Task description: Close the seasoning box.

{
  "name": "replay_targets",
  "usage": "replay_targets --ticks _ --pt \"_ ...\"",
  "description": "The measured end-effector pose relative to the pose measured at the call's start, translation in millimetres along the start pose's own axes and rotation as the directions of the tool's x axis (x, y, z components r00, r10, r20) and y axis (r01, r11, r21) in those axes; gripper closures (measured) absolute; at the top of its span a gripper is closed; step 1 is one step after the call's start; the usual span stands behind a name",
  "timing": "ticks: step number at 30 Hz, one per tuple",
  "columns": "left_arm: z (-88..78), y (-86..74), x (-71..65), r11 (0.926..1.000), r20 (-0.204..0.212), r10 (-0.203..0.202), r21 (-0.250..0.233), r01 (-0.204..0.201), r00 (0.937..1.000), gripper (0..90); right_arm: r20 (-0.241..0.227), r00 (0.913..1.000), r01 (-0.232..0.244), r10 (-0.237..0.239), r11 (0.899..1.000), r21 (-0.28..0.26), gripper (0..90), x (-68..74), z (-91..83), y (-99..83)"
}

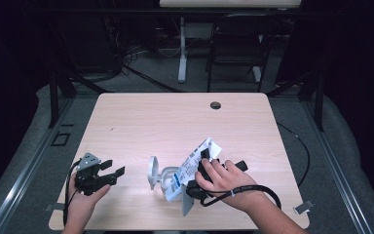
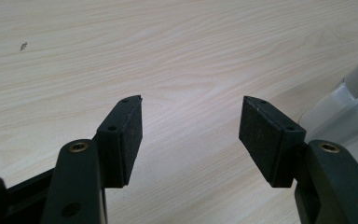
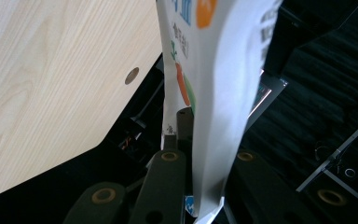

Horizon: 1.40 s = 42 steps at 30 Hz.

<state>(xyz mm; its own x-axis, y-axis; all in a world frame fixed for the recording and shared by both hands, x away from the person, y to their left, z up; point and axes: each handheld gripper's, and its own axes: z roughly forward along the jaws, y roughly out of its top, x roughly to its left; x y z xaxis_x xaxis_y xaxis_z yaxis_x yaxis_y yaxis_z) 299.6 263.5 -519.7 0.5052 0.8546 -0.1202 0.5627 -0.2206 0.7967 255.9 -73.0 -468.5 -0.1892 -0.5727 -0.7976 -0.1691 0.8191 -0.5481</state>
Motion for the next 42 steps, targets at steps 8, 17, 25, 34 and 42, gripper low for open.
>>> replay_targets --ticks 8,17,25,34,42 --pt "1.0 -0.4 -0.5 1.0 0.002 -0.006 0.0 0.006 1.0 40.0 0.0 1.0 -0.004 0.004 1.0 0.001 87.7 0.4 -0.4 -0.9" --pt "1.0 -0.4 -0.7 1.0 0.002 -0.006 0.0 0.006 1.0 40.0 -0.001 1.0 -0.005 0.005 1.0 -0.004 87.6 0.4 -1.0 -2.0" --pt "1.2 -0.6 -0.7 1.0 0.002 -0.006 0.001 0.006 1.0 40.0 -0.003 0.9999 -0.01 0.01 1.0 -0.009 87.6 1.7 -0.6 -2.3" --pt "1.4 -0.6 -0.4 1.0 0.001 -0.004 0.002 0.004 1.0 40.0 0.001 1.0 -0.007 0.007 1.0 -0.002 87.5 2.7 -0.6 -1.8" --pt "2.4 -1.4 -0.6 1.0 0.0 -0.005 0.002 0.005 1.0 40.0 -0.002 0.9999 -0.013 0.013 1.0 0.001 87.7 3.2 0.4 -2.0"
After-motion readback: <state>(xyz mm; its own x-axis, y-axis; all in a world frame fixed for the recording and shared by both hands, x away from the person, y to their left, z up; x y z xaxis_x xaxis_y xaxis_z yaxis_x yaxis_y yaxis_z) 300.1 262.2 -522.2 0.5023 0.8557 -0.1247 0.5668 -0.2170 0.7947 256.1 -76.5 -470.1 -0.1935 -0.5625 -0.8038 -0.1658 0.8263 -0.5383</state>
